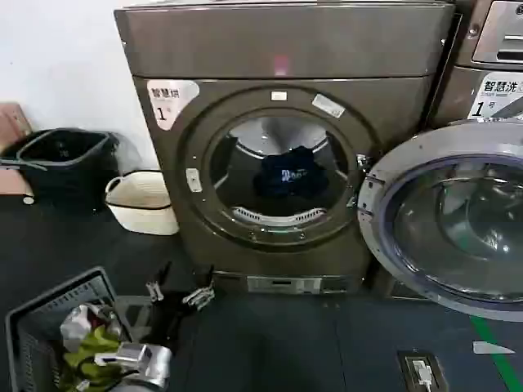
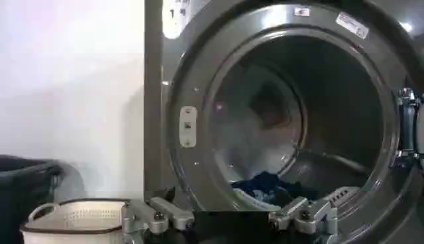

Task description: Grasp the clothes from the dryer.

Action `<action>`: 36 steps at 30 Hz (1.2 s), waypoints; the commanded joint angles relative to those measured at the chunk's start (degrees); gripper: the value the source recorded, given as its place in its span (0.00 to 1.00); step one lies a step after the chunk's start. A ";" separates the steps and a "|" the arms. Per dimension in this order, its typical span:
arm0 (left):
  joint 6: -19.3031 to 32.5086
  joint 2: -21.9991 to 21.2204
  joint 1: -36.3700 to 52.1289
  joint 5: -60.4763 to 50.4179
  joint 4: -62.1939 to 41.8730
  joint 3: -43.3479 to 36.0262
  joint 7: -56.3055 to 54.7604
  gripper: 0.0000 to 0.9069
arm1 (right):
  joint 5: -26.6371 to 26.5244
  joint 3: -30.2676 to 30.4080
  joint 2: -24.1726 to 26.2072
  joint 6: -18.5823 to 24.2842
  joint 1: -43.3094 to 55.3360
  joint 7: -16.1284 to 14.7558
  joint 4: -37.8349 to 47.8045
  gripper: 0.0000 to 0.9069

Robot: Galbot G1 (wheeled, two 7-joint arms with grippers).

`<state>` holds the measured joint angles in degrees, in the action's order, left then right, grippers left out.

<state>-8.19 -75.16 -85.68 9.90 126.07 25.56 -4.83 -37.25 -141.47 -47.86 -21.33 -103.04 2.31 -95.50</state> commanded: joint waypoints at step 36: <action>-0.12 0.11 -0.25 -1.54 1.06 -1.47 0.23 1.00 | -5.19 -1.74 -1.62 2.11 -1.03 -2.34 -1.57 1.00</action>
<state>-8.31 -75.12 -85.92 8.43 127.07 23.95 -4.62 -42.31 -143.15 -49.48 -19.29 -104.04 -0.01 -97.09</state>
